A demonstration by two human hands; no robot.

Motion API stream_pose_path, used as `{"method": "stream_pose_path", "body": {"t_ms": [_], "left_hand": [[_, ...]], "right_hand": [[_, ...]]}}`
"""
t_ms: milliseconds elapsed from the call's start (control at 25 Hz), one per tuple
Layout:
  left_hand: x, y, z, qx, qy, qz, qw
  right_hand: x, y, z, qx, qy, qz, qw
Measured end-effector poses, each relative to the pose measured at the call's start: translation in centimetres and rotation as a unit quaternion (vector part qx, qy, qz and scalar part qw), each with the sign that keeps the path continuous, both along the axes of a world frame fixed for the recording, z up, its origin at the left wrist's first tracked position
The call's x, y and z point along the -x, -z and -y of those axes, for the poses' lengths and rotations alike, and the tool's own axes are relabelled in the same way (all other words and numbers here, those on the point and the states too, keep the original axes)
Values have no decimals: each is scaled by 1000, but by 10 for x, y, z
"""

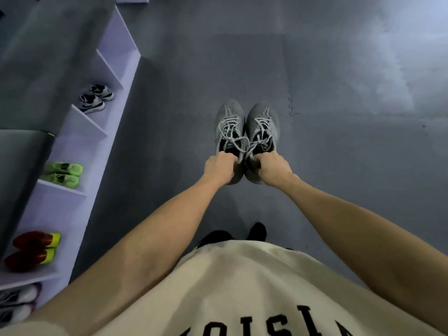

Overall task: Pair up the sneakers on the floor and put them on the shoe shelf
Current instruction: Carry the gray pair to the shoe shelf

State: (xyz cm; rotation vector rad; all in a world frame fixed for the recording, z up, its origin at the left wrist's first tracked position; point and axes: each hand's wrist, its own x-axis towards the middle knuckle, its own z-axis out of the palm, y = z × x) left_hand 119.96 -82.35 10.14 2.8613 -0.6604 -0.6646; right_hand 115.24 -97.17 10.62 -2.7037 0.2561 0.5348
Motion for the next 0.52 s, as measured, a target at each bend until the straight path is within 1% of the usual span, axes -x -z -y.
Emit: {"method": "stream_pose_path", "body": {"t_ms": [80, 240, 400, 520], "left_hand": [[-43, -3, 9, 6, -26, 3, 1000], [-128, -1, 11, 13, -85, 9, 996], [-246, 11, -8, 19, -132, 10, 991], [-332, 2, -31, 24, -156, 6, 987]], "right_hand": [[-53, -5, 14, 10, -28, 5, 1000], [-155, -6, 18, 14, -84, 17, 996], [-288, 5, 0, 22, -129, 17, 991], [-383, 7, -23, 34, -160, 16, 986]]}}
